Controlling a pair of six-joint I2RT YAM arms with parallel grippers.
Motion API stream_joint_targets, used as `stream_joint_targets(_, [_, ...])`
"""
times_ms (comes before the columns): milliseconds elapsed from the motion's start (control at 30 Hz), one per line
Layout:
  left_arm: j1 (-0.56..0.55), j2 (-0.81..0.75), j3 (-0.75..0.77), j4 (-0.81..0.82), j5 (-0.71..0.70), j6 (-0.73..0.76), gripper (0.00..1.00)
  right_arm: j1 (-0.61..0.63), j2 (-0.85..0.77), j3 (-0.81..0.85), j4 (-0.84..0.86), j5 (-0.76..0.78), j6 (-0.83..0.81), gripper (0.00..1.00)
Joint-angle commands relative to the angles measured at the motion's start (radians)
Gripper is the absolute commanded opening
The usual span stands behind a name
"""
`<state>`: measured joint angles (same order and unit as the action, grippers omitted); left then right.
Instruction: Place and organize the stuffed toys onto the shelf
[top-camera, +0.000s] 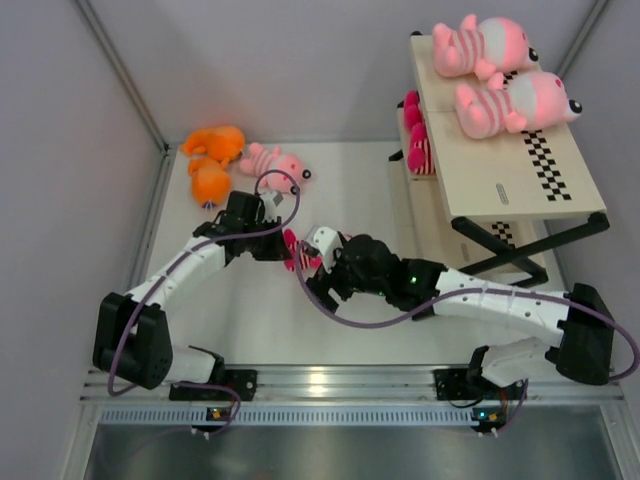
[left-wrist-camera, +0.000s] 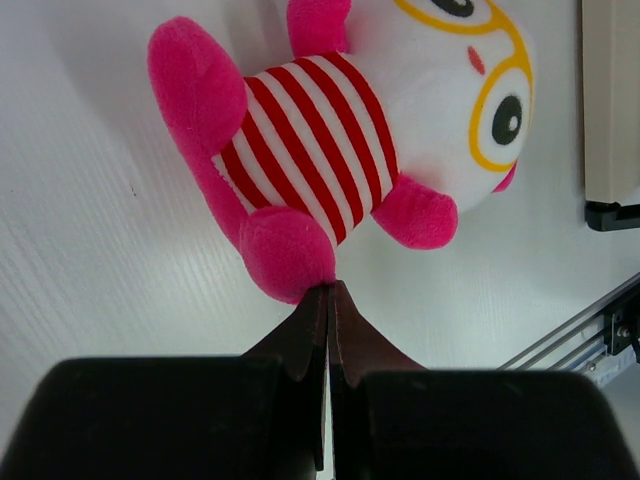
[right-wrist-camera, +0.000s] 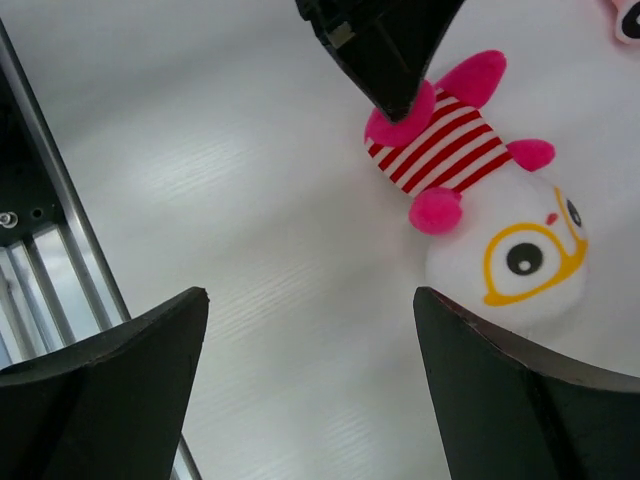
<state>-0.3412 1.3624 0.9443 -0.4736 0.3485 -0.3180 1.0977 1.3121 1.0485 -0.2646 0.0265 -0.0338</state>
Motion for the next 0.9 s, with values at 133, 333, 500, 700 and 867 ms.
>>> stream_joint_targets(133, [0.004, -0.012, -0.006, 0.000, -0.003, 0.039, 0.00, 0.077, 0.082, -0.044, 0.412, 0.208, 0.043, 0.89])
stream_joint_targets(333, [0.005, -0.029, 0.063, -0.062, -0.065, 0.074, 0.41, 0.068, 0.188, -0.010, 0.447, 0.224, -0.052, 0.93])
stream_joint_targets(500, [0.042, -0.074, 0.181, -0.115, -0.187, 0.106, 0.61, 0.051, 0.248, 0.002, 0.501, 0.205, -0.029, 0.93])
stream_joint_targets(700, [0.260, -0.121, 0.221, -0.128, -0.247, 0.135, 0.62, 0.048, 0.395, 0.108, 0.502, 0.297, 0.001, 0.93])
stream_joint_targets(867, [0.427, -0.152, 0.212, -0.128, -0.226, 0.152, 0.63, 0.062, 0.502, 0.221, 0.430, 0.384, 0.017, 0.94])
